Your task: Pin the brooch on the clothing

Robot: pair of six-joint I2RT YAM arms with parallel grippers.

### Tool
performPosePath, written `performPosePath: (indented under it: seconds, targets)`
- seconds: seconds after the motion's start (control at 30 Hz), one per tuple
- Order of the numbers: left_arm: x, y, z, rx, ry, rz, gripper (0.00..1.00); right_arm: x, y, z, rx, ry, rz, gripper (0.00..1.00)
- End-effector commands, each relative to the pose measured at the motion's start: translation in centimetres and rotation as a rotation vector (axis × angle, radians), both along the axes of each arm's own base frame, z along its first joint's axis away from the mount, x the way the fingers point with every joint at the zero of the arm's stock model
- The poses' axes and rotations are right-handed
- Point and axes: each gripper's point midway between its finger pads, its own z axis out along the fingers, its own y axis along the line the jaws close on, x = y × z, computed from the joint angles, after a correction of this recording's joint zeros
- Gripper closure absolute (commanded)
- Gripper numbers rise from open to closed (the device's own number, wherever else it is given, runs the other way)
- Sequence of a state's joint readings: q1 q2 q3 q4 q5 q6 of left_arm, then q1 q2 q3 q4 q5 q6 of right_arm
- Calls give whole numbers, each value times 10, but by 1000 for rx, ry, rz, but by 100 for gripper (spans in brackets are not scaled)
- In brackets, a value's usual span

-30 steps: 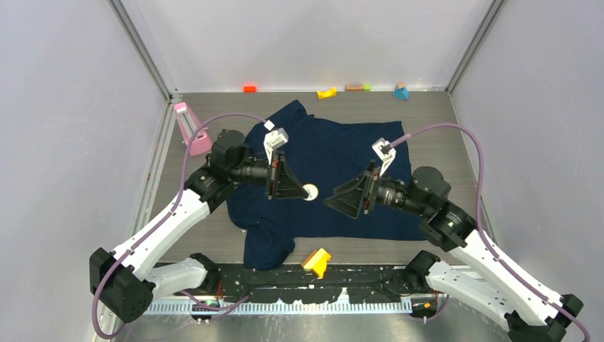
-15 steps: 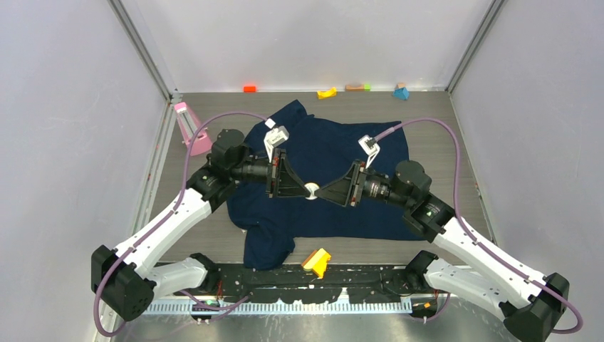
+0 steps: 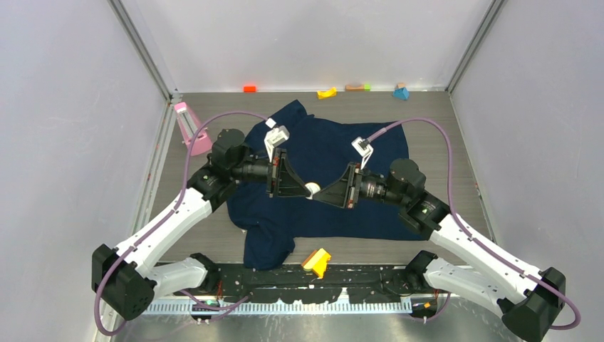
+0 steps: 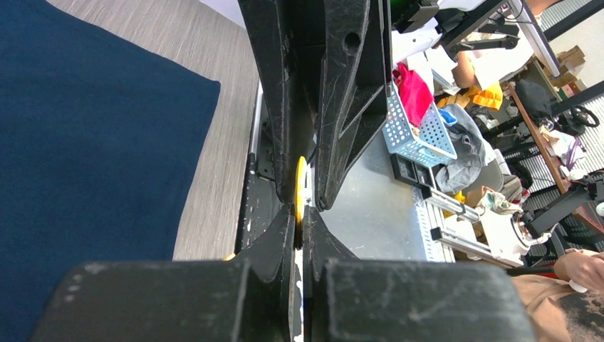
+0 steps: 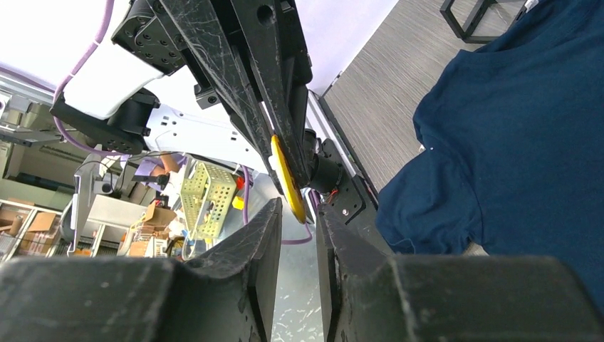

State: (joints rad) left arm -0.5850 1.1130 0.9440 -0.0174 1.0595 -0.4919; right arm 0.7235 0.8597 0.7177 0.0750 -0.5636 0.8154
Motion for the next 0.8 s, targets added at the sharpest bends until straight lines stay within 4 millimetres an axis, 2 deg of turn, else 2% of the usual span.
performPosePath:
  seconds: [0.0,0.27,0.4,0.5,0.77]
  targets:
    - [-2,-1,5,-24,-22,-26,100,-3,2,25,53,-63,18,71]
    - [-4,-1,5,-23,-21,-40,100,1,2,25,59,-62,-4,71]
    - [-5,0,5,-21,-20,-47,100,4,1,25,53,-63,-15,74]
    - [-6,0,5,-20,-23,-52,100,7,2,17,27,-45,-30,79]
    - [-16,-3,1,-6,-12,-100,100,24,3,-8,-81,10,-91,85]
